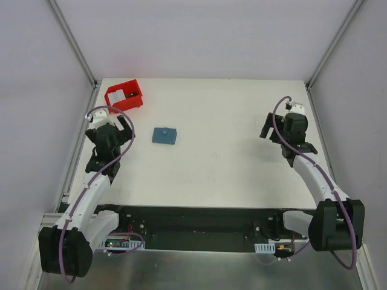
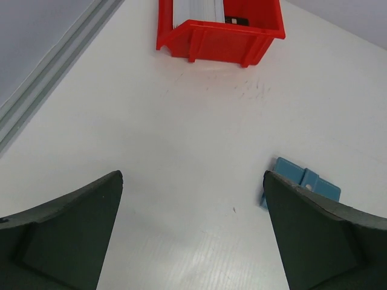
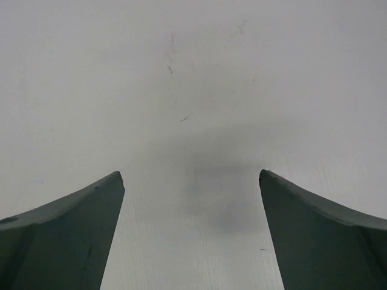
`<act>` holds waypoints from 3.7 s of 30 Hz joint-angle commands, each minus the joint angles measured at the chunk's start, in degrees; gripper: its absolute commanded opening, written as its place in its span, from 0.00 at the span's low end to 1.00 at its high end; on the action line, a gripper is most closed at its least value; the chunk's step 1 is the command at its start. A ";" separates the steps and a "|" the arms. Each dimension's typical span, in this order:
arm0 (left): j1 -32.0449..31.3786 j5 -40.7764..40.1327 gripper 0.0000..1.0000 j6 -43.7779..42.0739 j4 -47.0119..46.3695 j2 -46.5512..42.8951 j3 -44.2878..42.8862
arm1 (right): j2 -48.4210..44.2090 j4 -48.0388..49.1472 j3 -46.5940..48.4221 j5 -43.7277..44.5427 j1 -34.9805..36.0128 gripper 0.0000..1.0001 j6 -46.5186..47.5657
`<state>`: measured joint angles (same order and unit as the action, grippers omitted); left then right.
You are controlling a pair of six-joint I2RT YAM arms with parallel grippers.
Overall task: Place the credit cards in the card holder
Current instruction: Move the card holder to the center of the board, then move the storage box to the center of the board.
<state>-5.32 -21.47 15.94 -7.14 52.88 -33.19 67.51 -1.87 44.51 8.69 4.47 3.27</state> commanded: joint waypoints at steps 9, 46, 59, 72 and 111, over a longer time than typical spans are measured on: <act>-0.48 8.00 0.99 9.36 9.42 -3.40 -6.80 | -0.97 1.60 1.90 -21.68 -0.34 0.96 -7.48; -12.16 16.47 0.90 0.23 30.60 57.15 -47.67 | 9.57 -1.30 5.32 -26.09 -0.51 0.97 -4.76; -19.63 12.69 0.69 -0.48 32.98 58.21 -43.63 | 12.04 -1.56 6.29 -28.29 -0.60 0.99 -4.76; -35.98 16.19 0.58 11.81 32.71 42.23 -22.90 | 11.77 -3.14 6.11 -29.69 -0.60 0.96 -3.71; -2.68 9.61 0.99 -12.51 33.24 73.76 -84.92 | 15.29 -4.02 7.34 -30.40 -1.57 0.96 -2.21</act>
<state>-9.72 -13.72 6.55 27.73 124.40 -111.35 82.06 -5.89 49.30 -20.29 3.44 -1.04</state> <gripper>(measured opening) 0.990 0.964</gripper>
